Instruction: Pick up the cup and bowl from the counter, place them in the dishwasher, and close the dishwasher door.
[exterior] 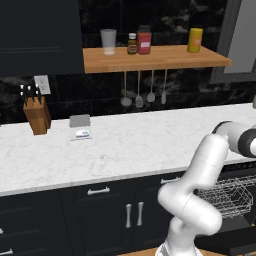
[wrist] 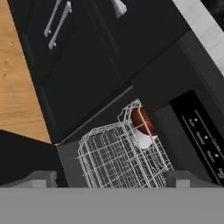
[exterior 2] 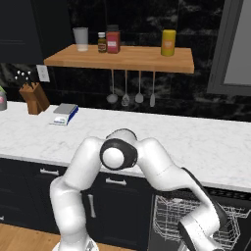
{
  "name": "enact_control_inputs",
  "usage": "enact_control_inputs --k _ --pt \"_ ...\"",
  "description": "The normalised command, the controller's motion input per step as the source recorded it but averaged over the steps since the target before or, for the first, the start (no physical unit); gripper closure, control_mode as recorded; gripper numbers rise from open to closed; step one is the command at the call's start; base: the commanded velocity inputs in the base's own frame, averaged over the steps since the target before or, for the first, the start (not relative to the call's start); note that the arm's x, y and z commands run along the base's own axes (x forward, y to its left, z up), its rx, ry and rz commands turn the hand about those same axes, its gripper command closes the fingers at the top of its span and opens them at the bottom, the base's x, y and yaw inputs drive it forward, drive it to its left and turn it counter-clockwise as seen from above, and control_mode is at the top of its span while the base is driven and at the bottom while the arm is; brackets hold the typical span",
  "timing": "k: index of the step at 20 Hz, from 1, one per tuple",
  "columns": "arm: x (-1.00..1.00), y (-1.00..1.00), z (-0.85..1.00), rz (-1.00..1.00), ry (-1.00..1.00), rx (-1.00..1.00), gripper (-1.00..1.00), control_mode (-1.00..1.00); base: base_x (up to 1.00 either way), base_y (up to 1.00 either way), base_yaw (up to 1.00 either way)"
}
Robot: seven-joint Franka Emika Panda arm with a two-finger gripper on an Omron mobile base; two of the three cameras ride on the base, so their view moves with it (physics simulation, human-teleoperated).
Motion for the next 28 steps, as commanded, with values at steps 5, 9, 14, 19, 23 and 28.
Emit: enact_control_inputs --k 5,9,14,19,23,28 --pt "-0.99 -0.38 0.25 -0.11 0.37 -0.20 -1.00 -1.00 0.00 0.00 0.00" --pt "-1.00 -0.18 0.00 -0.23 0.07 0.00 -1.00 -1.00 0.00 0.00 0.00" --pt "-1.00 -0.07 -0.03 -0.46 -0.02 0.19 -1.00 -1.00 0.00 0.00 0.00" --pt "-1.00 -0.07 0.00 -0.47 0.00 0.27 -1.00 -1.00 0.00 0.00 0.00" --pt "-1.00 -0.31 -0.01 -0.35 0.00 0.37 -1.00 -1.00 0.00 0.00 0.00" --pt "-1.00 -0.17 -0.31 -0.30 -0.10 0.37 -1.00 -1.00 0.00 0.00 0.00"
